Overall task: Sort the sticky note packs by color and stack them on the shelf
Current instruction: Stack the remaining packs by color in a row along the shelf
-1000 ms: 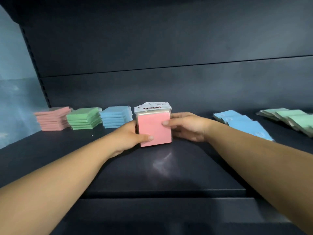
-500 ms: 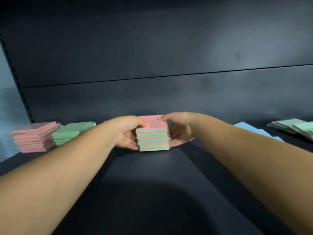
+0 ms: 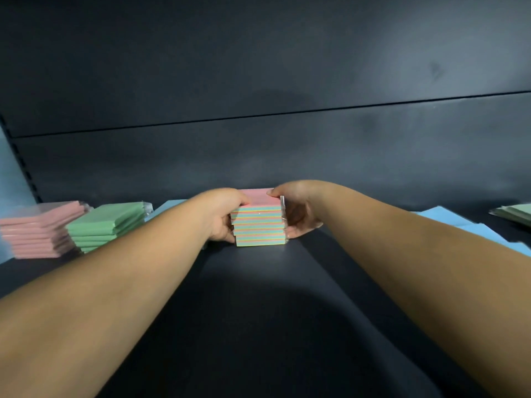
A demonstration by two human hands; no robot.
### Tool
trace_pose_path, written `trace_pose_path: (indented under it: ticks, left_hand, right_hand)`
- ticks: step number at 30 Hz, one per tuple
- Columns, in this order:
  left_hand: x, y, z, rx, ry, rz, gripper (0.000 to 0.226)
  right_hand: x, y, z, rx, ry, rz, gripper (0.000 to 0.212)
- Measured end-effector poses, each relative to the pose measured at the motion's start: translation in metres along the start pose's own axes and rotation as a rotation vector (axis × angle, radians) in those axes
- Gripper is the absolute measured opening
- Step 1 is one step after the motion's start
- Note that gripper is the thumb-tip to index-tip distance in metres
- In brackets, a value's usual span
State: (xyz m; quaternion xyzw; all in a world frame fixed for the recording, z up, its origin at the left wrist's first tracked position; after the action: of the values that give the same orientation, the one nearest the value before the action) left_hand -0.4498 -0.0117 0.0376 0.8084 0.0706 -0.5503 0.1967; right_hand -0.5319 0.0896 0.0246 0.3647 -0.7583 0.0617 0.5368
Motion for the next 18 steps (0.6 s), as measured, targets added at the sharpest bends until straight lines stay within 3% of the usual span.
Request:
trace_pose_path:
  ticks: [6, 13, 18]
  left_hand:
    - [0.003, 0.001, 0.004, 0.004, 0.003, -0.04, 0.024]
    - [0.007, 0.003, -0.001, 0.013, -0.026, -0.182, 0.031]
    - [0.007, -0.003, -0.002, -0.03, -0.076, -0.259, 0.035]
  right_hand:
    - [-0.002, 0.0, -0.004, 0.006, 0.0, 0.034, 0.043]
    - [-0.006, -0.014, -0.021, 0.025, 0.075, 0.47, 0.048]
    - [-0.005, -0.032, -0.019, 0.012, 0.151, 0.517, 0.052]
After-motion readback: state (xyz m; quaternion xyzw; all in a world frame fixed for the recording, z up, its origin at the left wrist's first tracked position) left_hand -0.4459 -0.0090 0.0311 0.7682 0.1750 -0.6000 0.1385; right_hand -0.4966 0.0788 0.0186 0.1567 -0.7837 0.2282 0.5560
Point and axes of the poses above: each hand's wrist, its own z-axis towards the middle knuckle, its own y-axis out of the back of the hand, x = y × z, the point moved 7 cm from there along z, towards the middle knuckle, and after that the axes turned 4 degrees about x, right-handed, at the moved point
